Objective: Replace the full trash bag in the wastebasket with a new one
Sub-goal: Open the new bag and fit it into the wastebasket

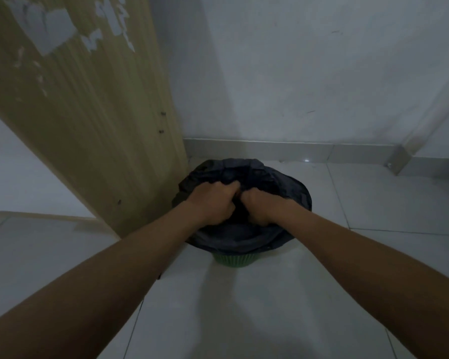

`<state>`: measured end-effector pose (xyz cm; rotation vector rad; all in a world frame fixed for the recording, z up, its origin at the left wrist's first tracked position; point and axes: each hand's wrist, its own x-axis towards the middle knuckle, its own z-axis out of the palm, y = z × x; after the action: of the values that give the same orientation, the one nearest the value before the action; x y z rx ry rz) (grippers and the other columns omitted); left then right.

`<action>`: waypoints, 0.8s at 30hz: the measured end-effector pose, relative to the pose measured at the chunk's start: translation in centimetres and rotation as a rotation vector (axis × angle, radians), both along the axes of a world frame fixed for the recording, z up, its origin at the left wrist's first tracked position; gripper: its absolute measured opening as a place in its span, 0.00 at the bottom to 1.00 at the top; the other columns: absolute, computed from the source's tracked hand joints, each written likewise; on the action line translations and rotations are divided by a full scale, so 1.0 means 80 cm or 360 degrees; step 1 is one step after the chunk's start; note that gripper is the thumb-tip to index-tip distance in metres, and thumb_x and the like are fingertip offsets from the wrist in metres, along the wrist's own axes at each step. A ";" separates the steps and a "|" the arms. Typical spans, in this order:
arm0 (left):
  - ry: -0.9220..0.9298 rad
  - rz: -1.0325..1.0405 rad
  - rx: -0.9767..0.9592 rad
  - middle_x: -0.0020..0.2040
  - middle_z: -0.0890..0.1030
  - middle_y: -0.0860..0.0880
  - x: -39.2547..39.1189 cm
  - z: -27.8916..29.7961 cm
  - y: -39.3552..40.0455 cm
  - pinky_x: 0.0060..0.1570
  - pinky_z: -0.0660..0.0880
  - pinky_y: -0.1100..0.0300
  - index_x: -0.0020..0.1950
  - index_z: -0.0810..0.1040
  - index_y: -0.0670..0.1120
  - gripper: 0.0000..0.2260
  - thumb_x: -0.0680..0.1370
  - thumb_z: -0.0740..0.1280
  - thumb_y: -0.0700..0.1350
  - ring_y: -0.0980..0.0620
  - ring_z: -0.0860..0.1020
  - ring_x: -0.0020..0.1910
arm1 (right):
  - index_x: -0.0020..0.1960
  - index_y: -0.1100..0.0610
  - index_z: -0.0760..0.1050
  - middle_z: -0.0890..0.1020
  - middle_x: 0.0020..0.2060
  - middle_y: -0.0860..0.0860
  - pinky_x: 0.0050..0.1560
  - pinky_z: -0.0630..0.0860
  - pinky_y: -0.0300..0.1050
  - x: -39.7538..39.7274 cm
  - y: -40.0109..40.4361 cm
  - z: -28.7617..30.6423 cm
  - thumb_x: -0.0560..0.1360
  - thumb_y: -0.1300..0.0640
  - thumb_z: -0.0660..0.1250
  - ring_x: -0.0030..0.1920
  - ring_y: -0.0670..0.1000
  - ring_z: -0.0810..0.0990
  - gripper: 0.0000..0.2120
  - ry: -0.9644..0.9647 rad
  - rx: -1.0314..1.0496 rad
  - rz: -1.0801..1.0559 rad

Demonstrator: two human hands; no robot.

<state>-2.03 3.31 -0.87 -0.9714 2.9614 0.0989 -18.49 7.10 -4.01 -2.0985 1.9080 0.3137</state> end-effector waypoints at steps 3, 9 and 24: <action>-0.0799 0.0091 -0.0014 0.61 0.81 0.44 -0.003 0.003 0.002 0.62 0.72 0.51 0.62 0.79 0.50 0.15 0.80 0.65 0.56 0.43 0.79 0.62 | 0.65 0.63 0.72 0.78 0.58 0.61 0.52 0.78 0.52 -0.008 0.006 0.008 0.79 0.63 0.67 0.53 0.61 0.81 0.15 0.0124 0.0353 -0.0005; -0.1219 0.0178 -0.0060 0.79 0.66 0.44 -0.020 -0.003 0.014 0.78 0.53 0.46 0.79 0.67 0.49 0.27 0.81 0.66 0.54 0.43 0.63 0.78 | 0.60 0.62 0.75 0.80 0.57 0.61 0.51 0.79 0.51 0.004 -0.001 0.011 0.79 0.62 0.69 0.48 0.59 0.80 0.11 0.0141 0.0403 0.0018; 0.0843 0.0822 0.0238 0.71 0.76 0.44 0.014 -0.005 -0.047 0.66 0.73 0.51 0.72 0.74 0.46 0.18 0.83 0.62 0.48 0.40 0.74 0.69 | 0.70 0.64 0.75 0.78 0.67 0.62 0.70 0.72 0.53 -0.052 -0.008 0.039 0.80 0.62 0.64 0.67 0.61 0.77 0.19 -0.0861 -0.0960 -0.0621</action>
<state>-0.92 -0.48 -1.26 -1.9113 2.9581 0.6702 -22.64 6.47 -0.86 -1.7652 2.1372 -0.9174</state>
